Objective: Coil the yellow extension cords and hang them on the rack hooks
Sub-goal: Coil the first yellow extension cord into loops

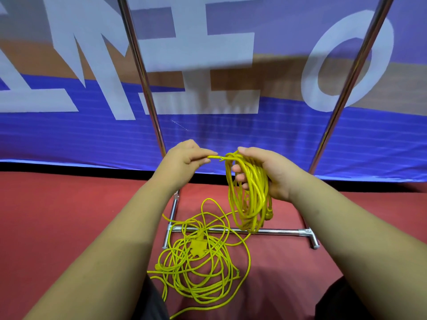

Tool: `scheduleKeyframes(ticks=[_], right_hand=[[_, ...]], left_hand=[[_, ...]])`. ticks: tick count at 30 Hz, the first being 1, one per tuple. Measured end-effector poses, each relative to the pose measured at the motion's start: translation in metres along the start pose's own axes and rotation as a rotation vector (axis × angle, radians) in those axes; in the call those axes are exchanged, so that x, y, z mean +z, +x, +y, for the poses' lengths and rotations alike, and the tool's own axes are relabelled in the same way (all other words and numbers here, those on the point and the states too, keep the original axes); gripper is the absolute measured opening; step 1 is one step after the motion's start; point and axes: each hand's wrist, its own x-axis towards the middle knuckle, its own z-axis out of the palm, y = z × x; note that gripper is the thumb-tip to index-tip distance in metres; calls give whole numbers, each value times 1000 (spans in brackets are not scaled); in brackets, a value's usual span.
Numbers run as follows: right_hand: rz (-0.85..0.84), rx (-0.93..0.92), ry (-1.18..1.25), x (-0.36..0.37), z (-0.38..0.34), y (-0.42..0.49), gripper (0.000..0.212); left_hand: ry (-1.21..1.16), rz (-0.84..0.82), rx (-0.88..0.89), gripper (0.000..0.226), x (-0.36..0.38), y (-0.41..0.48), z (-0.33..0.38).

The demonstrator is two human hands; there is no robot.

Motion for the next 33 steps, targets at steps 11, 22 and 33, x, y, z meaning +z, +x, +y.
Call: scheduleKeyframes(ticks=[11,22,33], right_hand=[[-56,-5,-24,11,8,12,12],[-194,-15,-182,9,10,11,19],[-265,8,-259,11,15,8,20]], left_hand=[[249,-16,144,32,-6,9,23],[-40,8,-273,7,-5,-2,-3],[-48,46,-9,25,-11,4,6]])
